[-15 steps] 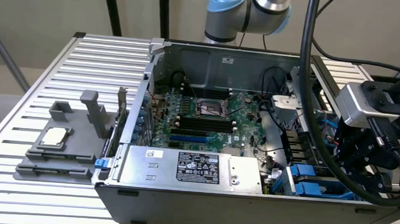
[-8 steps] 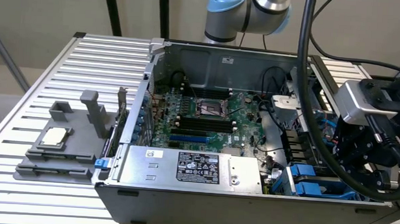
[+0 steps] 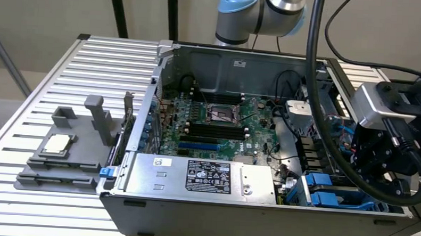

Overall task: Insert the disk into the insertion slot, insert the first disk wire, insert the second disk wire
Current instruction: 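Insert the first disk wire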

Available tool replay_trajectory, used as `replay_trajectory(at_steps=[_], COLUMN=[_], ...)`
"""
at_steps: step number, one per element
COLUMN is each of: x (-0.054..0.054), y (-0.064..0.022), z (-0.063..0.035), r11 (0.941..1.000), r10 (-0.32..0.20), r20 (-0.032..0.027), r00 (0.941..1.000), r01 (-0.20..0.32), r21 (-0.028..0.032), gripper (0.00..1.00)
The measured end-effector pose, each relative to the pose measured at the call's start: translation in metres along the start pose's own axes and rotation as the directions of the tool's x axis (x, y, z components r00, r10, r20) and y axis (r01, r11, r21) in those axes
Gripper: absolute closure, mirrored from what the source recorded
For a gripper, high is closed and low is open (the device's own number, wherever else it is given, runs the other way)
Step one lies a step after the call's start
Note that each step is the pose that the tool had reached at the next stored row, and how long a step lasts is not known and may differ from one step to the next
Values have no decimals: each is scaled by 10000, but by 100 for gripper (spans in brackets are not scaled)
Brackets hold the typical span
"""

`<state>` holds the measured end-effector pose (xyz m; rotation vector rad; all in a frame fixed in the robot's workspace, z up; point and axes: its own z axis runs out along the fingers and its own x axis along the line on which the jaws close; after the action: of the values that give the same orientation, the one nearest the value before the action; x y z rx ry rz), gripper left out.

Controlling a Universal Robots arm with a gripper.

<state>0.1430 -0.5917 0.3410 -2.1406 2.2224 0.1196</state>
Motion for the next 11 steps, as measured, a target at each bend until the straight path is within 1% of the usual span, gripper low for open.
replay_trajectory(at_steps=[6, 11], x=[-33, -39], y=[2, 1], z=[3, 7], r11=[10000, 10000], r10=[36, 53], r20=[-41, -160], r00=[10000, 9999], r01=[-36, -53], r21=[5, 12], gripper=[84, 84])
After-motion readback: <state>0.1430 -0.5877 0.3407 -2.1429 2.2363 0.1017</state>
